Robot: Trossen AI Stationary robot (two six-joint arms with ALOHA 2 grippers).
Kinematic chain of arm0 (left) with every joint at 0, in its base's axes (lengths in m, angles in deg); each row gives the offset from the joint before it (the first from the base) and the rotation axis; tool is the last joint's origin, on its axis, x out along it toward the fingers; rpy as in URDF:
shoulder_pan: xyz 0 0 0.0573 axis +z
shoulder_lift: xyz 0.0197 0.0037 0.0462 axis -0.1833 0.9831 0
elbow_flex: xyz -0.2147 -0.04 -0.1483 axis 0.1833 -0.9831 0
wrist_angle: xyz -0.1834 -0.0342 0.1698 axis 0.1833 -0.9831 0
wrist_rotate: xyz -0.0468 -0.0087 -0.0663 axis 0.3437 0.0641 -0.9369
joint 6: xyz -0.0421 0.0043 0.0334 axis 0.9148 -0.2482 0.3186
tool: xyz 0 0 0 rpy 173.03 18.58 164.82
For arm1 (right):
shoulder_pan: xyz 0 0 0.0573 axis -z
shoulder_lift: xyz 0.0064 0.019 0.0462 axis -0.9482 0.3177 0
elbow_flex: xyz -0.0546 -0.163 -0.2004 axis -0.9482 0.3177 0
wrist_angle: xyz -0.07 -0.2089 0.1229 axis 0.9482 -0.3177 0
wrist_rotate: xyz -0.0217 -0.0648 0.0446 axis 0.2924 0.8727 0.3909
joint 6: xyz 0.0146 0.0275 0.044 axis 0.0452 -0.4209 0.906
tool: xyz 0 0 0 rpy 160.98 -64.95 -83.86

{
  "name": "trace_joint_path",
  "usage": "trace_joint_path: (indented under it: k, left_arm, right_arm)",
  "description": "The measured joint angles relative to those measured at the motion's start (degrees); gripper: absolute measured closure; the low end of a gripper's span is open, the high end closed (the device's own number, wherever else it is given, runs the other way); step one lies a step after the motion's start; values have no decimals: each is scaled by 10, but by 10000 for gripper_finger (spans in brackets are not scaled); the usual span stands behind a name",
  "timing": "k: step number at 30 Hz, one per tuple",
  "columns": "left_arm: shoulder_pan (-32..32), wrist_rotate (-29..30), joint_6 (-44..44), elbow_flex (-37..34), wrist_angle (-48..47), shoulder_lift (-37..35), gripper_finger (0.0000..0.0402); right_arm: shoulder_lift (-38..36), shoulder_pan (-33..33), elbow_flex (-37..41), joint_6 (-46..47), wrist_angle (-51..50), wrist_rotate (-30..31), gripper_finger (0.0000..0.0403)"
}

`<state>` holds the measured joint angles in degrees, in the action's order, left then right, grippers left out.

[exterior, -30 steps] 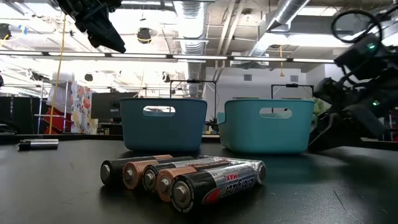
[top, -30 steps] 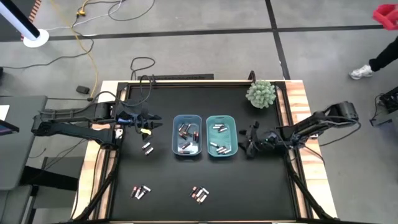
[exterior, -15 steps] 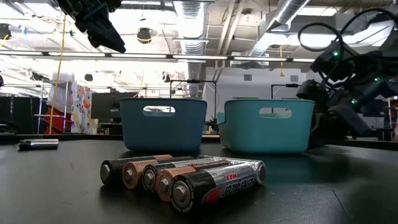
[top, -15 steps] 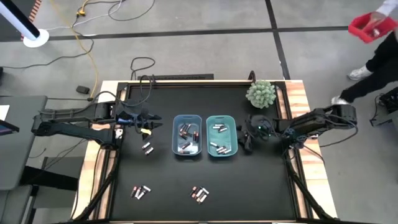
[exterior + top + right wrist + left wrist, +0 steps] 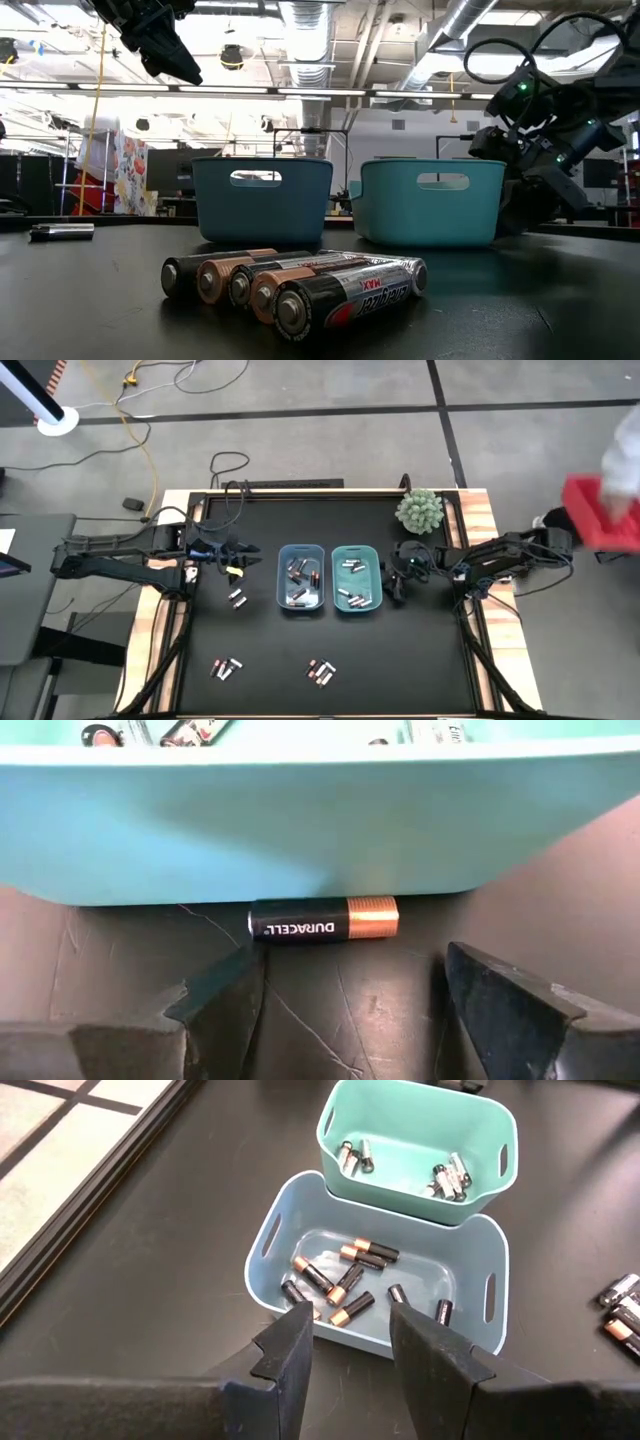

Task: Sort batteries
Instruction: Put the black battery into the blue bin

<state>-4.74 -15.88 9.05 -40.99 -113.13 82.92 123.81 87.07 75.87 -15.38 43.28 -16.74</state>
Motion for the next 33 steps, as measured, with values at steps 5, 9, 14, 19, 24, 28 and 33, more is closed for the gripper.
trace_joint_path:
  k: [5,9,14,19,24,28,33]
  left_arm:
    - [0,0,0,0,0,0,272]
    - [0,0,0,0,0,0,272]
    - [0,0,0,0,0,0,272]
    - [0,0,0,0,0,0,272]
    - [0,0,0,0,0,0,272]
    - [0,0,0,0,0,0,272]
    - [0,0,0,0,0,0,272]
  right_arm:
    - [32,-1,-11,10,5,-19,74]
    - [78,-1,-28,17,18,-21,74]
    - [90,-1,-31,38,33,-21,74]
    - [76,-2,-31,38,16,-21,79]
    - [75,-1,-32,38,-14,-20,120]
    - [75,-1,-33,41,-26,-17,175]
    - [75,-1,-33,58,-27,-17,263]
